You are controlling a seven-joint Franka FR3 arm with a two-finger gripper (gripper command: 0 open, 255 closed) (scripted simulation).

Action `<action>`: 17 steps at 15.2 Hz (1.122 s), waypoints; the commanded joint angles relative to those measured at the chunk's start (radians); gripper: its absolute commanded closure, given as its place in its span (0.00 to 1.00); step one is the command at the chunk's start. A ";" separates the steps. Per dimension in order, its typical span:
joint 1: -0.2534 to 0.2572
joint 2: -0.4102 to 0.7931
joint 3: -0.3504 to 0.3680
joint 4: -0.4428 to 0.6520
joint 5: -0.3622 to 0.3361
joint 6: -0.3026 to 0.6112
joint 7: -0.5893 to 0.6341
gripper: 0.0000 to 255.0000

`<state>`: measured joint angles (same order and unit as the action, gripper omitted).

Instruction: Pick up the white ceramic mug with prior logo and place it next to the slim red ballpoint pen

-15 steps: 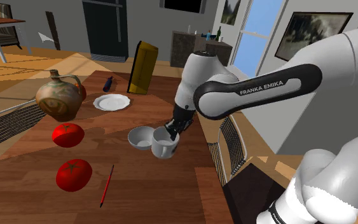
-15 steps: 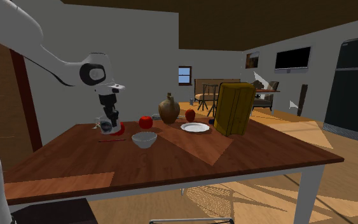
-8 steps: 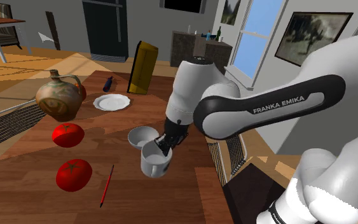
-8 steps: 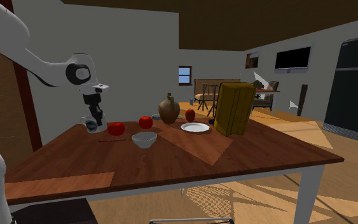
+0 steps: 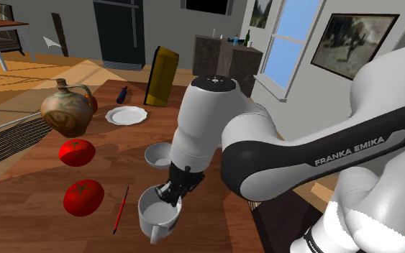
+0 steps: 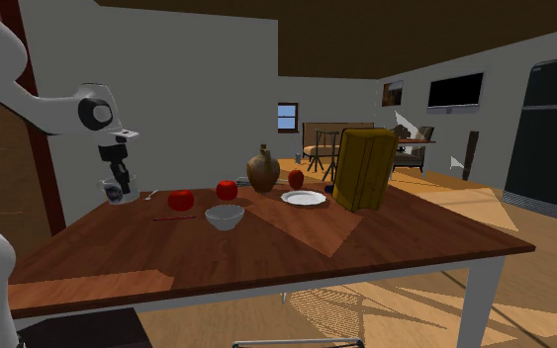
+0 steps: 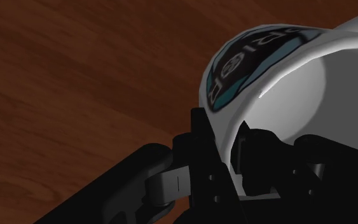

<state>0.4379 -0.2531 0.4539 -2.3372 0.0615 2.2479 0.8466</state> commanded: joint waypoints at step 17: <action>0.004 0.166 0.090 -0.055 -0.109 0.202 0.172 1.00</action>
<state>0.4427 -0.0989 0.5415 -2.3869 -0.0381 2.4345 1.0097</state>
